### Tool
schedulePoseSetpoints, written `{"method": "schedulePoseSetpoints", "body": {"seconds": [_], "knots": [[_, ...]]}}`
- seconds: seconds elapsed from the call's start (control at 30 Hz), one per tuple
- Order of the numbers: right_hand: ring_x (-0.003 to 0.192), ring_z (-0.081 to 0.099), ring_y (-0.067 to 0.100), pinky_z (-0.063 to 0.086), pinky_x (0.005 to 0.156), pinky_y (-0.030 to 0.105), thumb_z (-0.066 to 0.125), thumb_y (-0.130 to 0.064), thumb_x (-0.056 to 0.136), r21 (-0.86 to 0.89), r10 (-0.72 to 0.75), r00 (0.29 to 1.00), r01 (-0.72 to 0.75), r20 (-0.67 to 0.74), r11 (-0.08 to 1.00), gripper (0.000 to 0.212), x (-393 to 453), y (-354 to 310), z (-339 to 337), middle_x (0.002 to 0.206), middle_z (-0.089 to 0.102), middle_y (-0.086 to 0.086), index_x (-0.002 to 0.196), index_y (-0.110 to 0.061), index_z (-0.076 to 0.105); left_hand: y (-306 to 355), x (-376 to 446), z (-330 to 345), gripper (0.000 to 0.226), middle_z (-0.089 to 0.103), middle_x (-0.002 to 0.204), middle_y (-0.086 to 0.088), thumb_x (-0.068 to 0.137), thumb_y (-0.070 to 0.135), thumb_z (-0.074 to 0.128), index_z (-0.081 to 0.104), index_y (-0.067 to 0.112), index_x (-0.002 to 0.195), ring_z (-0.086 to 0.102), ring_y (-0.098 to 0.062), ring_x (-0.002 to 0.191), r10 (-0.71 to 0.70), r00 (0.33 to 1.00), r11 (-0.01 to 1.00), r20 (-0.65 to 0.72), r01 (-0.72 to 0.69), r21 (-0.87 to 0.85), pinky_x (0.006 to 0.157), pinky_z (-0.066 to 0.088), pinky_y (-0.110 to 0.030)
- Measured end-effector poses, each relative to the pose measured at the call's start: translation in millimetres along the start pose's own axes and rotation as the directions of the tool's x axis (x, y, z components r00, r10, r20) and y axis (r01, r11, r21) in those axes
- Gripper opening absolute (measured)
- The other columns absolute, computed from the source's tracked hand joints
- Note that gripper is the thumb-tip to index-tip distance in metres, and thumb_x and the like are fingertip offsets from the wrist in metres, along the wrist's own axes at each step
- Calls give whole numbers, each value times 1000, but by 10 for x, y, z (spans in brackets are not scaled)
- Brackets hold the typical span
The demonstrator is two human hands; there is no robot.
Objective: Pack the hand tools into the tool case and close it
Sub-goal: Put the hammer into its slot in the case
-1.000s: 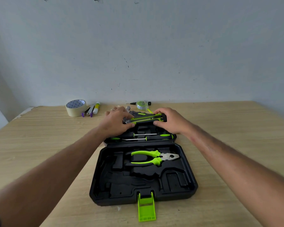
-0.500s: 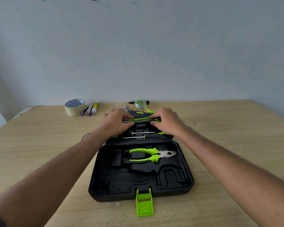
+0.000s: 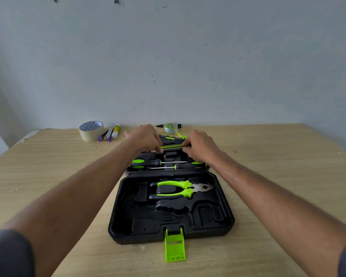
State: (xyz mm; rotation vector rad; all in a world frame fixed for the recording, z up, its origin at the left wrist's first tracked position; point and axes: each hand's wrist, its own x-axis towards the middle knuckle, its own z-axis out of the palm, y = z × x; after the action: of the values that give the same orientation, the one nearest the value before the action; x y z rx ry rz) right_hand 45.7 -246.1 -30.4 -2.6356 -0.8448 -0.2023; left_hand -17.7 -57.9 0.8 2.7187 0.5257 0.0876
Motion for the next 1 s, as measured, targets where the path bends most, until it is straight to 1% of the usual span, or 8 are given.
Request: {"method": "schedulePoseSetpoints", "body": {"seconds": [0.13, 0.43, 0.53, 0.6, 0.7, 0.8, 0.9, 1.0], "knots": [[113, 59, 26, 48, 94, 43, 69, -24, 90, -27, 40, 999, -40, 12, 999, 15, 6, -15, 64, 115, 67, 2, 102, -22, 78, 104, -44, 44, 14, 72, 84, 12, 69, 26, 88, 80, 27, 80, 59, -18, 99, -1, 1000, 997, -2, 1, 79, 104, 24, -53], [113, 59, 28, 49, 92, 42, 69, -28, 89, -1, 56, 998, -56, -11, 998, 18, 17, 44, 120, 116, 68, 4, 104, -24, 78, 17, -46, 158, 6, 73, 105, 9, 76, 33, 83, 81, 31, 81, 58, -18, 116, 73, 994, 993, -76, -65, 103, 106, 24, -53], [113, 58, 29, 47, 91, 42, 68, -28, 91, -10, 55, 998, -55, -41, 998, 21, -14, 47, 155, 116, 67, 6, 108, -24, 79, -83, -42, 205, 7, 72, 120, 10, 75, 37, 83, 80, 33, 79, 59, -21, 116, 94, 991, 995, -93, -91, 37, 107, 26, -52], [111, 59, 29, 45, 90, 41, 69, -29, 90, 2, 61, 997, -61, -50, 998, 20, -27, 51, 159, 112, 68, 5, 106, -23, 79, -150, -53, 237, 5, 75, 108, 13, 75, 38, 83, 79, 35, 77, 61, -18, 110, 133, 986, 990, -96, -137, -28, 106, 31, -49], [105, 63, 29, 46, 90, 40, 70, -32, 89, 37, 90, 994, -87, -65, 995, 20, -31, 55, 147, 105, 72, 4, 104, -22, 78, -216, -72, 269, 7, 71, 78, 17, 79, 31, 83, 80, 30, 86, 66, -8, 88, 203, 973, 949, -106, -222, -222, 85, 47, -30], [89, 67, 25, 52, 89, 43, 67, -30, 90, 165, 139, 982, -117, -130, 979, 15, 37, 74, 106, 87, 75, -1, 91, -20, 78, -264, -19, 252, 7, 66, 73, 17, 86, 18, 75, 79, 23, 91, 58, 8, 65, 248, 955, 902, -161, -288, -322, 64, 40, -13], [90, 68, 22, 56, 86, 43, 67, -26, 92, 227, 126, 983, -93, -135, 969, 15, 189, 80, 55, 94, 75, -2, 97, -18, 78, -347, 94, 169, 11, 69, 87, 10, 90, 19, 68, 76, 23, 96, 56, 3, 73, 247, 952, 918, -181, -290, -272, 72, 41, -23], [95, 66, 20, 53, 89, 40, 68, -31, 93, 212, 89, 993, -72, -75, 975, 25, 371, 31, 53, 109, 73, -3, 114, -20, 75, -472, 227, 165, 20, 70, 102, 8, 95, 33, 57, 69, 26, 109, 60, -17, 99, 174, 970, 978, -170, -190, -80, 93, 45, -40]]}}
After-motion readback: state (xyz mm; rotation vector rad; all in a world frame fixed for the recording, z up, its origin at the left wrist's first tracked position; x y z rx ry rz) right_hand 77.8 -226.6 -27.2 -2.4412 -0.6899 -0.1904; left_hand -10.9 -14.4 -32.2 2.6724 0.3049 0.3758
